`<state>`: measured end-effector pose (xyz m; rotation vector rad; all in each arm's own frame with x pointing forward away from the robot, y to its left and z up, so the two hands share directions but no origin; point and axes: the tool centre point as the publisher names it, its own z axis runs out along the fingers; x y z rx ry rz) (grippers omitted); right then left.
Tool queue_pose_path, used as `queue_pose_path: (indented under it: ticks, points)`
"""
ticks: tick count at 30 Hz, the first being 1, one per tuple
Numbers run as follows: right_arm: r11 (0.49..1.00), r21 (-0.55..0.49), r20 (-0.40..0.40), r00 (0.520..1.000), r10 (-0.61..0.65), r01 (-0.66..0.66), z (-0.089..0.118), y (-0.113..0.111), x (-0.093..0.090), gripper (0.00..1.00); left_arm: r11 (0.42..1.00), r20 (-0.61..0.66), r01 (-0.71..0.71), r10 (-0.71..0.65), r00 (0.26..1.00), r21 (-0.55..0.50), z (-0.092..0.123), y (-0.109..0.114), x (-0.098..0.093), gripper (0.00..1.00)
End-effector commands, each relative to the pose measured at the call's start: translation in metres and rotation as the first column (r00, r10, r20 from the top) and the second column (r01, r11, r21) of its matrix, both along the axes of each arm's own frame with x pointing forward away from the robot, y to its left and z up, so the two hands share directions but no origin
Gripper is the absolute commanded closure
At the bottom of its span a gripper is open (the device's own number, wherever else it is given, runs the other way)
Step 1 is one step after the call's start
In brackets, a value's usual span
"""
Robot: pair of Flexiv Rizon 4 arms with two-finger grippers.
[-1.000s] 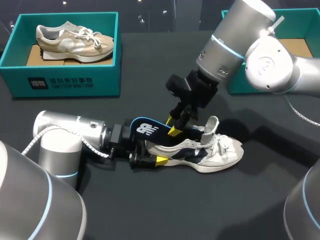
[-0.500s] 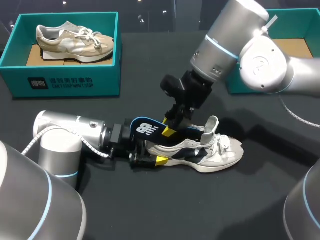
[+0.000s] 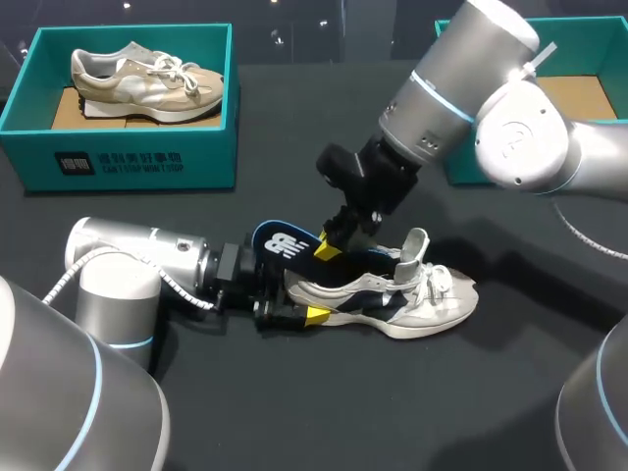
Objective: Take the shoe out of the shoebox, open the shoe tongue, remove and reinsert the insole, then place the shoe into the shoebox
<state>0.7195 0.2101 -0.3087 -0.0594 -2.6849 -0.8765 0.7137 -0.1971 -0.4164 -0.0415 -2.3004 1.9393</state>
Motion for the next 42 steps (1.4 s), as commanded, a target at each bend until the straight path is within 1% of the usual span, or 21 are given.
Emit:
queue_pose_path:
  ticks: [1,18,20,22,24,27,28,29,30,31,42]
  points:
    - [1.0,-0.007,0.071,0.997,0.031,-0.03,0.029,-0.011,-0.003,1.0,1.0,0.0,-0.001,0.001,1.0,0.001,-0.001,0.0,0.0,1.0]
    - [1.0,-0.007,0.071,0.997,0.031,-0.03,0.029,-0.011,-0.003,1.0,1.0,0.0,-0.001,0.001,1.0,0.001,-0.001,0.0,0.0,1.0]
    - [0.998,0.055,0.073,0.997,0.035,-0.039,0.025,-0.002,-0.003,1.0,1.0,0.0,-0.001,0.001,1.0,0.001,-0.001,0.0,0.0,1.0]
    - [0.995,0.088,0.072,0.997,0.034,-0.04,0.027,0.009,-0.006,1.0,1.0,0.0,-0.001,0.001,1.0,0.001,-0.001,0.0,0.0,1.0]
    - [0.992,0.118,0.095,0.995,0.034,-0.045,0.035,0.019,-0.01,1.0,1.0,0.0,-0.001,0.001,1.0,0.001,-0.001,0.0,0.0,1.0]
    - [0.987,0.16,0.076,0.997,0.003,-0.015,0.059,0.025,-0.016,1.0,1.0,0.0,-0.001,0.001,1.0,0.001,-0.001,0.0,0.0,1.0]
    - [0.981,0.194,0.013,0.999,-0.032,0.029,0.07,0.026,-0.019,1.0,1.0,0.0,-0.001,0.001,1.0,0.001,-0.001,0.0,0.0,1.0]
    - [0.971,0.231,-0.033,0.998,-0.056,0.062,0.084,0.026,-0.019,1.0,1.0,0.0,-0.001,0.001,1.0,0.001,-0.001,0.0,0.0,1.0]
    - [0.963,0.255,-0.057,0.996,-0.075,0.087,0.098,0.025,-0.021,1.0,1.0,0.0,-0.001,0.001,1.0,0.001,-0.001,0.0,0.0,1.0]
    - [0.96,0.258,-0.048,0.994,-0.102,0.111,0.114,0.026,-0.024,1.0,1.0,0.0,-0.001,0.001,1.0,0.001,-0.001,0.0,0.0,1.0]
    - [0.96,0.258,-0.048,0.994,-0.102,0.111,0.114,0.026,-0.024,1.0,1.0,0.0,-0.001,0.001,1.0,0.001,-0.001,0.0,0.0,1.0]
